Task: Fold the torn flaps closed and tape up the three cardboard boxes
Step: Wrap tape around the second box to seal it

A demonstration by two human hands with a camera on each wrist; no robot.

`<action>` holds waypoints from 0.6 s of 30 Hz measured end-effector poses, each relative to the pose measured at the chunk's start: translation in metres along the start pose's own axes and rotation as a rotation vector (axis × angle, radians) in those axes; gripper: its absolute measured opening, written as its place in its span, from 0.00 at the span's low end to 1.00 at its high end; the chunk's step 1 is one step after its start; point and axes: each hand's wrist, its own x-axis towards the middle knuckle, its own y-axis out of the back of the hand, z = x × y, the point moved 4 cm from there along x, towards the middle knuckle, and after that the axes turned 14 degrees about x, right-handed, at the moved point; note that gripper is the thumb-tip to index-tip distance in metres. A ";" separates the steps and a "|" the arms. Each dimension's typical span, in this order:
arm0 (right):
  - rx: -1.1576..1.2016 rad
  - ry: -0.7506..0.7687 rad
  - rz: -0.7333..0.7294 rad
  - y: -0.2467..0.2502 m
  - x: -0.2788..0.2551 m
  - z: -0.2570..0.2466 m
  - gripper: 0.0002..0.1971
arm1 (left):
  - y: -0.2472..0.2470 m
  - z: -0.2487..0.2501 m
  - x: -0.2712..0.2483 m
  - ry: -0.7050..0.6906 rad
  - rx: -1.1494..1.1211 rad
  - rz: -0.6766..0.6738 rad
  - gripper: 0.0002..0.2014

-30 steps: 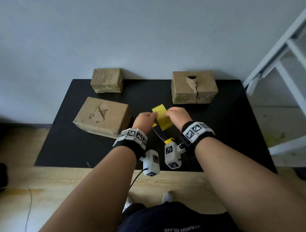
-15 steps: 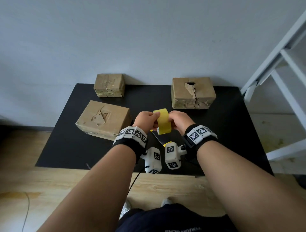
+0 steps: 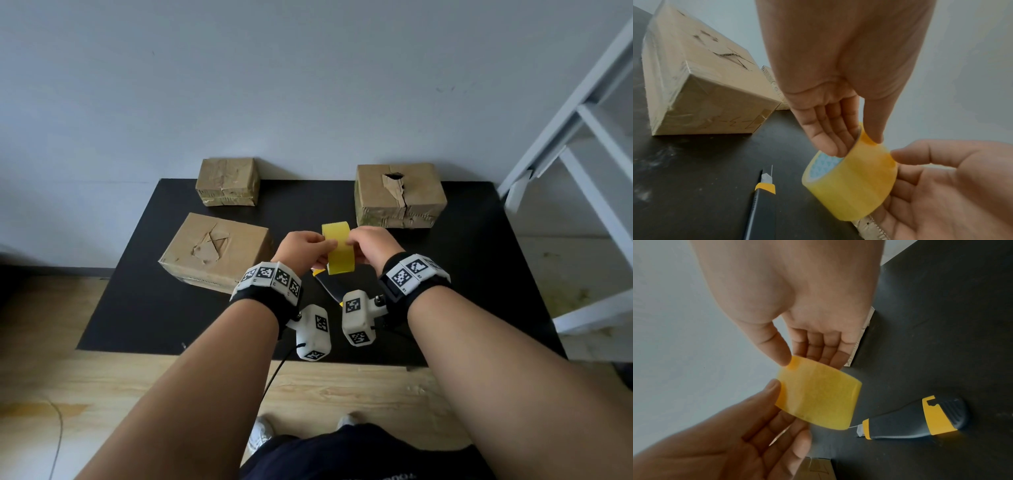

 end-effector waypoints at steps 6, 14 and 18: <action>-0.017 0.003 -0.020 -0.005 -0.008 -0.002 0.15 | 0.003 0.000 0.000 0.032 -0.055 0.036 0.11; -0.025 0.049 -0.035 -0.008 -0.010 0.002 0.09 | 0.006 -0.005 0.002 0.088 -0.141 0.061 0.12; 0.001 0.062 -0.030 -0.007 -0.008 0.000 0.07 | 0.005 -0.002 0.000 0.059 -0.070 0.052 0.15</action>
